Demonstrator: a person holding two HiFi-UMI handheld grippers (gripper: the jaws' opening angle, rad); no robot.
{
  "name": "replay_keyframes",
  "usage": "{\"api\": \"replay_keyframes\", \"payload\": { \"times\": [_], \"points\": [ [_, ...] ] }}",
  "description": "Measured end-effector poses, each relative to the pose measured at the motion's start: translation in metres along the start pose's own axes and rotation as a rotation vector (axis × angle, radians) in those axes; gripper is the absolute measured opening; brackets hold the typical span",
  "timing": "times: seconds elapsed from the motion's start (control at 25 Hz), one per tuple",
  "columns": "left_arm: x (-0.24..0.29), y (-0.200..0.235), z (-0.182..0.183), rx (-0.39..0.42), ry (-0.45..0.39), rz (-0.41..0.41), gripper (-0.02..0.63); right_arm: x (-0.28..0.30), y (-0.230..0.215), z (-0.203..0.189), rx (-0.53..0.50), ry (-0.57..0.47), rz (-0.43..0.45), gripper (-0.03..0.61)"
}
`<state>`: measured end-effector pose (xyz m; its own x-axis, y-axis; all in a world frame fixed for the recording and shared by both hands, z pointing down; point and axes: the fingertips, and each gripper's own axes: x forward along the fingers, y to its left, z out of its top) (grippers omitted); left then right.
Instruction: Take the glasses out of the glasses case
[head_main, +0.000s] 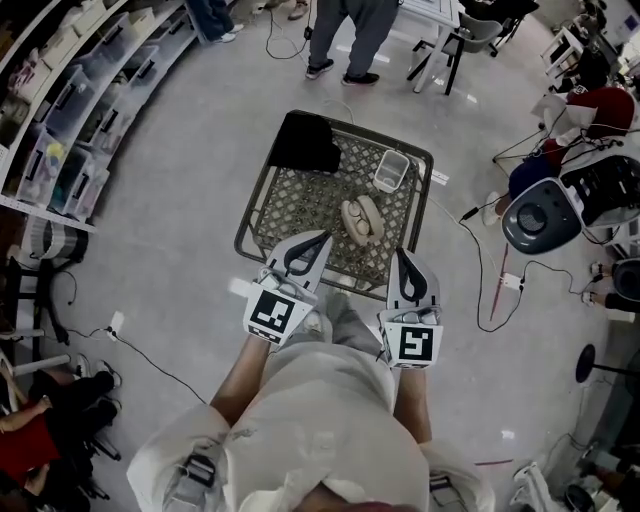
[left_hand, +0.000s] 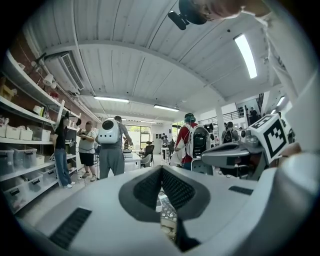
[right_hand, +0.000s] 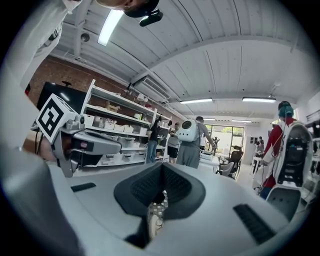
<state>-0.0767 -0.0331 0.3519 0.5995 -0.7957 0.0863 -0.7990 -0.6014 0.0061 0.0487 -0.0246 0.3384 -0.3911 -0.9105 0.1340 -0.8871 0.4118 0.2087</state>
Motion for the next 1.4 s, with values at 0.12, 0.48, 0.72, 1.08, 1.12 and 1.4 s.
{"api": "replay_keyframes", "payload": {
  "times": [0.12,0.48,0.72,1.08,1.12,1.4],
  "points": [
    [0.016,0.005,-0.008,-0.001,0.007,-0.005,0.012,0.013,-0.008,-0.016,0.031,-0.002,0.013,0.006],
    [0.067,0.029,-0.036,-0.013,0.072,0.042,0.011,0.066,-0.036,-0.052,0.083,0.022,0.090,0.006],
    [0.108,0.040,-0.049,-0.033,0.101,0.049,0.012,0.101,-0.056,-0.079,0.098,0.072,0.131,0.006],
    [0.153,0.046,-0.081,-0.060,0.221,0.054,0.012,0.139,-0.062,-0.132,0.144,0.172,0.241,0.006],
    [0.156,0.046,-0.086,-0.062,0.236,0.056,0.012,0.141,-0.063,-0.139,0.146,0.189,0.247,0.006],
    [0.169,0.046,-0.114,-0.083,0.306,0.048,0.012,0.150,-0.064,-0.175,0.177,0.268,0.275,0.006]
  ]
}}
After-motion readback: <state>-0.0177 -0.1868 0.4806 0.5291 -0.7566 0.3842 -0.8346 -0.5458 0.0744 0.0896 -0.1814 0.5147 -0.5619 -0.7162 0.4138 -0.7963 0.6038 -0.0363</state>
